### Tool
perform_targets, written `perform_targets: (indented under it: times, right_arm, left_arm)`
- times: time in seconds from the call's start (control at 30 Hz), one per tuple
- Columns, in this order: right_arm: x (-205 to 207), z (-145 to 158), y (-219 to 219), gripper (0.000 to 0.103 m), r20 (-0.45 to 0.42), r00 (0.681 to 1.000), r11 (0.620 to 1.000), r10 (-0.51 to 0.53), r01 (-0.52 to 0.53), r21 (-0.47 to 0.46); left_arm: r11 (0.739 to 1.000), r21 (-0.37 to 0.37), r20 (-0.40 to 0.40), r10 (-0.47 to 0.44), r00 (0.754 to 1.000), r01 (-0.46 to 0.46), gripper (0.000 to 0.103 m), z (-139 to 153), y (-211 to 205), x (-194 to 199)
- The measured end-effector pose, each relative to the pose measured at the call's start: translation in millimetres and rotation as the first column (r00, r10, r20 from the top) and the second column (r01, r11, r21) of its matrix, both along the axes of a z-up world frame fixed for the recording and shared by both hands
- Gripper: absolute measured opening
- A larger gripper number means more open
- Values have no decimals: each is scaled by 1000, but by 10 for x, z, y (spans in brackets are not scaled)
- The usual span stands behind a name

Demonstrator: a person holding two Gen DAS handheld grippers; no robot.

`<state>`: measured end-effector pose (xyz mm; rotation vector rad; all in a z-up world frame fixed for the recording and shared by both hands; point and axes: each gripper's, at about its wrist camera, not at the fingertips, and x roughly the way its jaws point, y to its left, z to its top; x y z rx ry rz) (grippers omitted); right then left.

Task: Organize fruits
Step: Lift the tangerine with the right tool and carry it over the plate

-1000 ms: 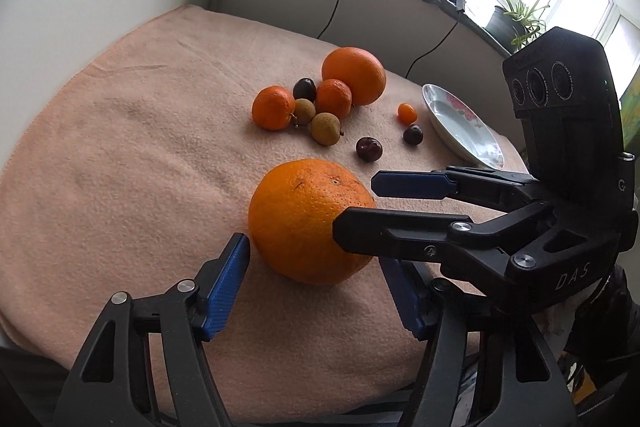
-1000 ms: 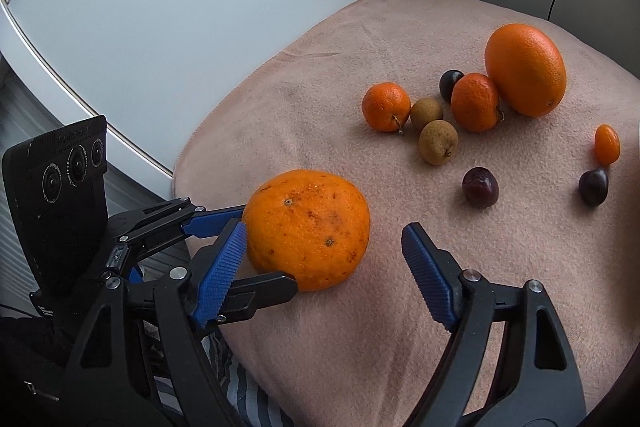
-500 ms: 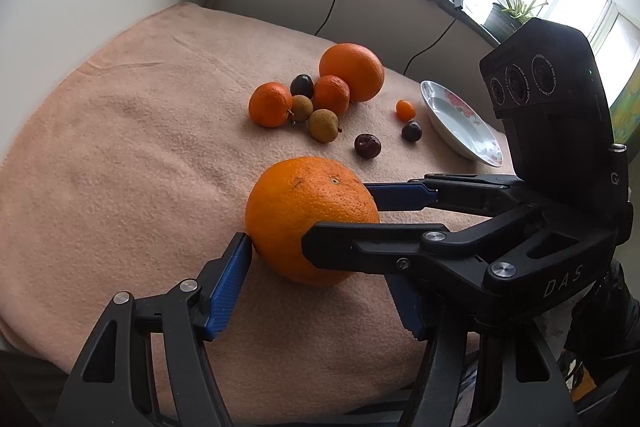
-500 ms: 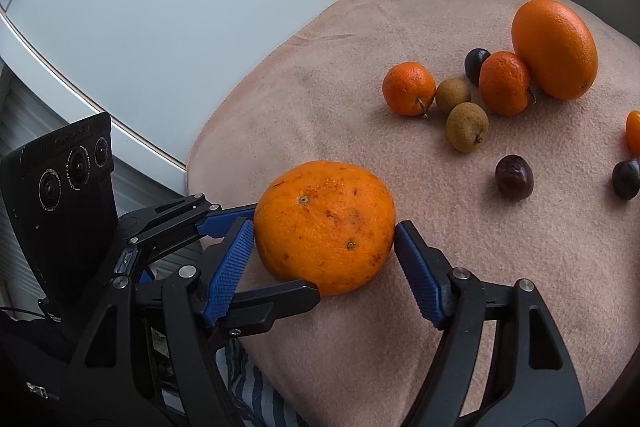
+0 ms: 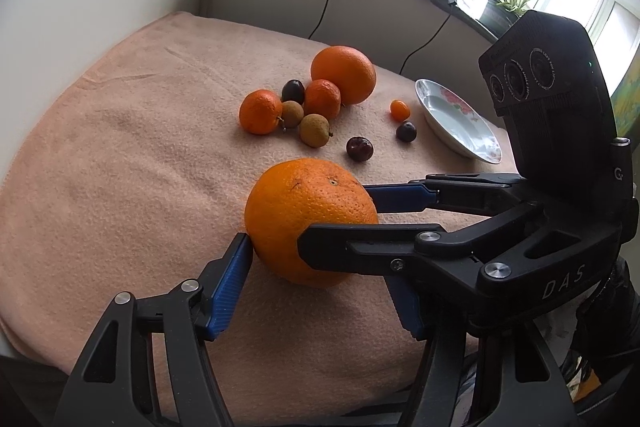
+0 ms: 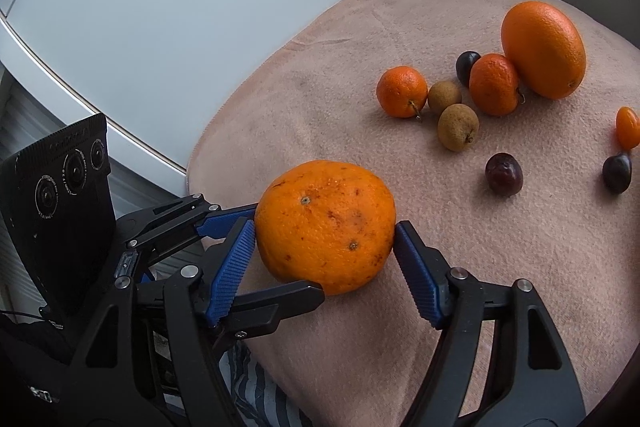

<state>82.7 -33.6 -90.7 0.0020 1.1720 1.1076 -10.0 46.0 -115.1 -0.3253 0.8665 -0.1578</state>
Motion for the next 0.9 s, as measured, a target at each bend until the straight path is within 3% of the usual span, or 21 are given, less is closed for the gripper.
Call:
perform_targets:
  times: [0.53,0.9]
  right_arm:
    - [216,236,-529,74,39,992,992,-124,122,28]
    - [477,475,-1076,74,92,963,967,-254,249,55]
  left_arm:
    - [996,11,45,-87,995,86,64,195,-376,331]
    - [981,59,105,-192,976,187,64,401,-810,728]
